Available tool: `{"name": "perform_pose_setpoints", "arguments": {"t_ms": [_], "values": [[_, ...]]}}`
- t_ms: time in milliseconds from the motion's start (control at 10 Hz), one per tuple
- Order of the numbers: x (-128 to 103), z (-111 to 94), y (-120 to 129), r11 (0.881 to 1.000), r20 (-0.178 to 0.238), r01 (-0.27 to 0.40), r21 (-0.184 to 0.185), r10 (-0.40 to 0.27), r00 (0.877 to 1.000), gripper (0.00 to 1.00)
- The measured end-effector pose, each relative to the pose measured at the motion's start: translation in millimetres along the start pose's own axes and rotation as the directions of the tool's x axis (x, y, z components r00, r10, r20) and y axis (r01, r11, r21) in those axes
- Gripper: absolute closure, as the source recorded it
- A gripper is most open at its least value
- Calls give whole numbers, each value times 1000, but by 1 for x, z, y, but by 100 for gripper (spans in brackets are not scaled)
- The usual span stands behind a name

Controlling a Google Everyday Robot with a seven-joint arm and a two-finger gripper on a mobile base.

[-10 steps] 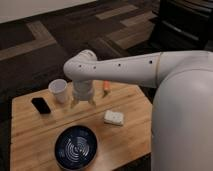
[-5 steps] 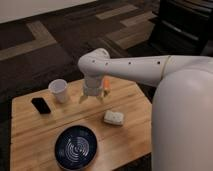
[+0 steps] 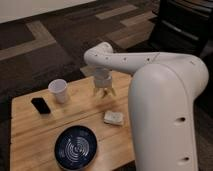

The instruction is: Drag the pepper across the table

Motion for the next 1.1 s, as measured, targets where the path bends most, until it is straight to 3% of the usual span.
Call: {"name": "perform_pose_setpoints", "arguments": {"t_ms": [500, 700, 1100], "values": [[-1, 0, -2, 1000, 2, -1, 4, 1, 1000, 35], [-6, 3, -14, 999, -8, -36, 19, 36, 999, 35], [-38, 16, -19, 999, -24, -48, 25, 48, 999, 35]]}}
